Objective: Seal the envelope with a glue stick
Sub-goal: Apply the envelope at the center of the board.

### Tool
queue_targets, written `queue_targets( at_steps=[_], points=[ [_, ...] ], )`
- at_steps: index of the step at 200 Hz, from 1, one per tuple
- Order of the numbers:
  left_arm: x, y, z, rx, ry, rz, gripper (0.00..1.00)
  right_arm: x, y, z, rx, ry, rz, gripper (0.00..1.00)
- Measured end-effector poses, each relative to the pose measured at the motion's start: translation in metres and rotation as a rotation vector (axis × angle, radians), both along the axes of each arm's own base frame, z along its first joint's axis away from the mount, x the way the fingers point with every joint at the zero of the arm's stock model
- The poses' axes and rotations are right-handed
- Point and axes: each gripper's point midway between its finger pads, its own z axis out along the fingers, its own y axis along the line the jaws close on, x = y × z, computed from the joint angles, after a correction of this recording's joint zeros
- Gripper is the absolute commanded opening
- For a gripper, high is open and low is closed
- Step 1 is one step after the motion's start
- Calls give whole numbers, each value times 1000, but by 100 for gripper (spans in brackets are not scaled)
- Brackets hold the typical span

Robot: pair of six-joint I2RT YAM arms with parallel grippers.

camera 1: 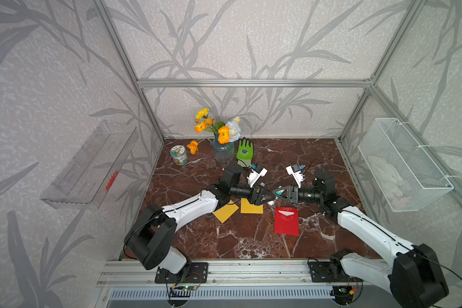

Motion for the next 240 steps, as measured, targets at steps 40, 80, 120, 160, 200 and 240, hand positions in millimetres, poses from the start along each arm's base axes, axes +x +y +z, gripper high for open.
queue_targets(
  at_steps=[40, 80, 120, 160, 200, 240],
  points=[
    [30, 23, 7, 30, 0, 192, 58, 9, -10, -16, -165, -41, -129, 0],
    [26, 37, -17, 88, 56, 265, 18, 1, -12, -38, -420, -131, -217, 0],
    [6, 45, -56, 166, 124, 269, 0, 3, -46, -49, -560, -160, -371, 0],
    [-22, 19, -71, 179, 129, 174, 0, -6, -69, -88, -668, -80, -428, 0],
    [-42, -11, -105, 241, 153, 74, 0, -16, -81, -113, -715, -13, -442, 0],
    [-49, -30, -122, 261, 147, 23, 0, -26, -87, -138, -717, 2, -439, 0]
  ],
)
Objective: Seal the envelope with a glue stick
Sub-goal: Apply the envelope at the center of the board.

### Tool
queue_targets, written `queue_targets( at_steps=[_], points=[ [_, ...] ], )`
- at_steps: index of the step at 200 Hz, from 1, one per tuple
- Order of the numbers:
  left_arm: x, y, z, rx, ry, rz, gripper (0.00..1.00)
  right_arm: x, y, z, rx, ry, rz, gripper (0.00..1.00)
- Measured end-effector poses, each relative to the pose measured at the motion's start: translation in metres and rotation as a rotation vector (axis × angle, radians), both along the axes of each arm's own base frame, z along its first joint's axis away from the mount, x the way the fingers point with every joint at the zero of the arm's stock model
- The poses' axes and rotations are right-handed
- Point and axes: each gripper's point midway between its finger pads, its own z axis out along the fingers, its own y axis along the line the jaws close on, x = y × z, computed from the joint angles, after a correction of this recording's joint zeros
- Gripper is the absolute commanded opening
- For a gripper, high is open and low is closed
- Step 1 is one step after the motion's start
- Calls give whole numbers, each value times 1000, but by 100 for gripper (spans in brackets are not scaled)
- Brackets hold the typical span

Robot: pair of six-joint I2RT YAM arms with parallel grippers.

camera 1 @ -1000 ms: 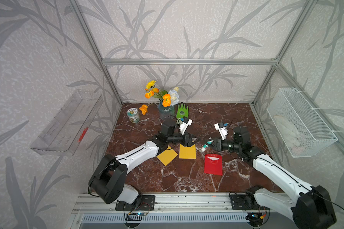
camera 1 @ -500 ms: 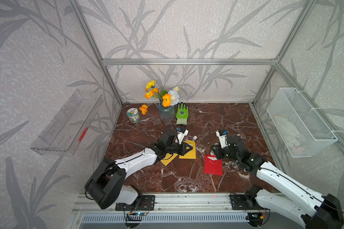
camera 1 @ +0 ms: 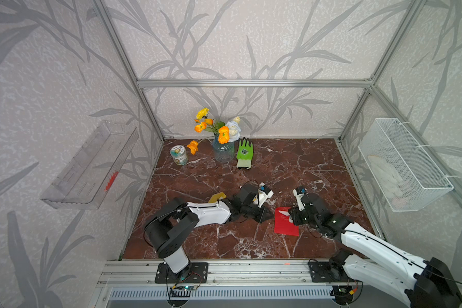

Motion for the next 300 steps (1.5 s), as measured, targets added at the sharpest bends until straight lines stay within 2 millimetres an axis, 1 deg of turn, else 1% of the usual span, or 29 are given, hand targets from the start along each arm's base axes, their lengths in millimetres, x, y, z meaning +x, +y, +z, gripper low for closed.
queue_targets(
  at_steps=[24, 40, 70, 104, 139, 176, 214, 249, 300],
  points=[
    [0, -9, -2, -15, -25, -18, 0, -4, -1, -9, 39, -49, 9, 0],
    [0, -16, -3, -18, -40, -35, 0, -5, -1, -10, 70, -96, 15, 0],
    [3, -30, -8, -22, -58, -64, 0, 0, 3, 1, 105, -178, 31, 0],
    [3, -38, -19, -1, -61, -89, 0, 8, 6, 12, 121, -241, 38, 0],
    [2, -39, -32, 42, -38, -104, 0, 13, 4, 7, 96, -248, 25, 0],
    [-1, -41, -45, 96, -7, -124, 0, 16, 1, -4, 59, -228, 5, 0],
    [-5, -37, -50, 148, 19, -136, 0, 17, -3, -9, 38, -216, -18, 0],
    [-6, -34, -59, 200, 53, -135, 0, 17, -5, -19, 12, -190, -28, 0],
    [-3, -37, -59, 221, 66, -133, 0, 17, -3, -18, 3, -200, -25, 0]
  ],
)
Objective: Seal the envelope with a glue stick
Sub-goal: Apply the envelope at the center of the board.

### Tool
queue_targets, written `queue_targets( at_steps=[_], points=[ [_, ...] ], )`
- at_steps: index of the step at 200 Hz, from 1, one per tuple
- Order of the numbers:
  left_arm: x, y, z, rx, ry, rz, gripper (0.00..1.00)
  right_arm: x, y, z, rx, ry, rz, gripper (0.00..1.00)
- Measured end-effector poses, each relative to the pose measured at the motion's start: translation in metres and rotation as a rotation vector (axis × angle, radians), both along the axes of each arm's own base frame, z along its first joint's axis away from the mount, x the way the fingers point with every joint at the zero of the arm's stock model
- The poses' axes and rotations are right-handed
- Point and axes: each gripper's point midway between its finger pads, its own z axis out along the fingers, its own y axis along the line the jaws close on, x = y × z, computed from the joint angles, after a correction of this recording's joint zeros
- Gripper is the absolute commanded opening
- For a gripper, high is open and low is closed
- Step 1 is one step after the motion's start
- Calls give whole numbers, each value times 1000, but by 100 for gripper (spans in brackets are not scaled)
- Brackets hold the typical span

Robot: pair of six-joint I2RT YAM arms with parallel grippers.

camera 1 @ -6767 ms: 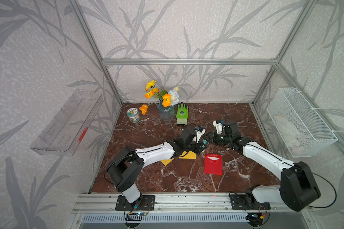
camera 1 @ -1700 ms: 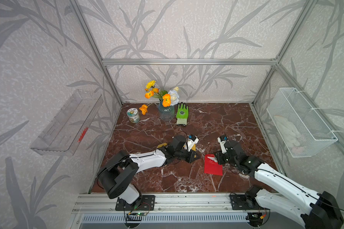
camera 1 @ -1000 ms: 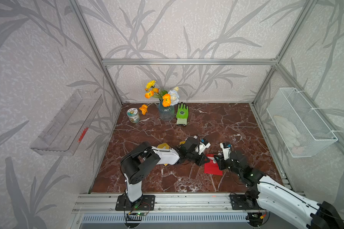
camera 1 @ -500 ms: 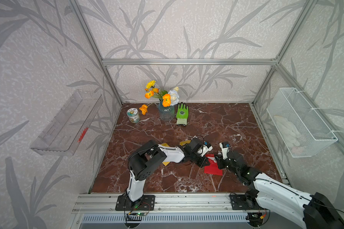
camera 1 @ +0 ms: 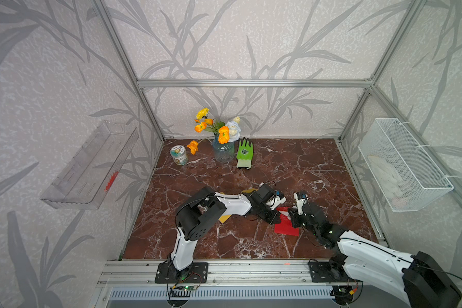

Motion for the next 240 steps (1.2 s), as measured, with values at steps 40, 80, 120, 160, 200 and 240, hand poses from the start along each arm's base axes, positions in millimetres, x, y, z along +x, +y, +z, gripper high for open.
queue_targets(
  at_steps=[40, 80, 120, 160, 200, 240],
  points=[
    [0, 0, 0, 3, 2, 0, 0, 1, 5, 0, -1, -3, 19, 0],
    [0, 1, -1, 4, 3, 1, 0, 0, 16, 0, -1, -6, 66, 0],
    [0, 1, -1, 1, 1, 7, 0, -2, 22, 2, 18, -5, 92, 0],
    [0, 2, -1, -9, 6, 17, 0, 1, 24, 0, 24, -2, 81, 0],
    [0, 3, -2, -24, 18, 26, 0, 10, 30, -1, 25, 8, 68, 0],
    [1, 3, -2, -29, 21, 31, 0, 13, 34, -1, 16, 11, 70, 0]
  ],
)
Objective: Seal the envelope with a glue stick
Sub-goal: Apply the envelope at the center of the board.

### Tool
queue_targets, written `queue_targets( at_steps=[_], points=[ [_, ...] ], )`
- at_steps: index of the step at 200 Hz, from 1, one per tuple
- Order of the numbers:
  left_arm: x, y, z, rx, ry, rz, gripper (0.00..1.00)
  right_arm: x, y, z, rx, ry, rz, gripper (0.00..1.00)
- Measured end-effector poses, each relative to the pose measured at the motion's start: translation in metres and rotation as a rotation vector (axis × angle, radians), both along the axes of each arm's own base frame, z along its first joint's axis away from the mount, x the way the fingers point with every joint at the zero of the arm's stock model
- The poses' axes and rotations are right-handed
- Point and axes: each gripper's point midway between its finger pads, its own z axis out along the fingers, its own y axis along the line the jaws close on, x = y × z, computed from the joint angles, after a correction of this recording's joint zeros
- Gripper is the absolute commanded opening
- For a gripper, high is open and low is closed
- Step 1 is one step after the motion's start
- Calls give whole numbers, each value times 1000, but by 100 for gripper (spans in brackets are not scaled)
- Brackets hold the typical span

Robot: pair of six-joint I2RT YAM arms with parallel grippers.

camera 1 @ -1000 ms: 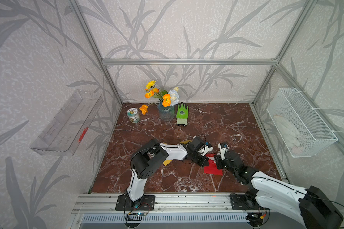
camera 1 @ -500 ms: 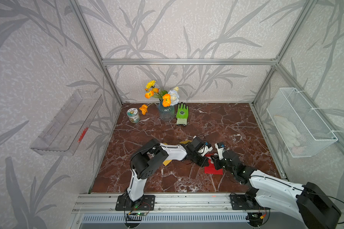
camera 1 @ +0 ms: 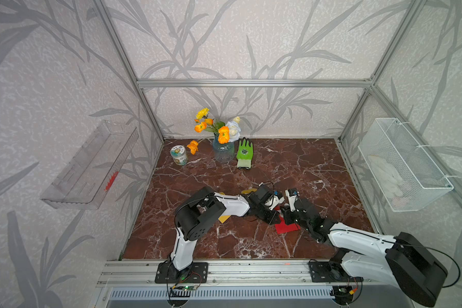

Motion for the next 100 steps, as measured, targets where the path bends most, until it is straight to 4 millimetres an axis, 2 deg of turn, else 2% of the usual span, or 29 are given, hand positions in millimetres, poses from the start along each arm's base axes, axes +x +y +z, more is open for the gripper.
queue_targets(
  at_steps=[43, 100],
  points=[
    [3, 4, 0, -3, 2, 16, 0, 1, -3, 0, -17, -7, -20, 0],
    [14, 24, 0, -7, 46, 86, 0, 5, -17, 0, -49, -12, -98, 0]
  ],
)
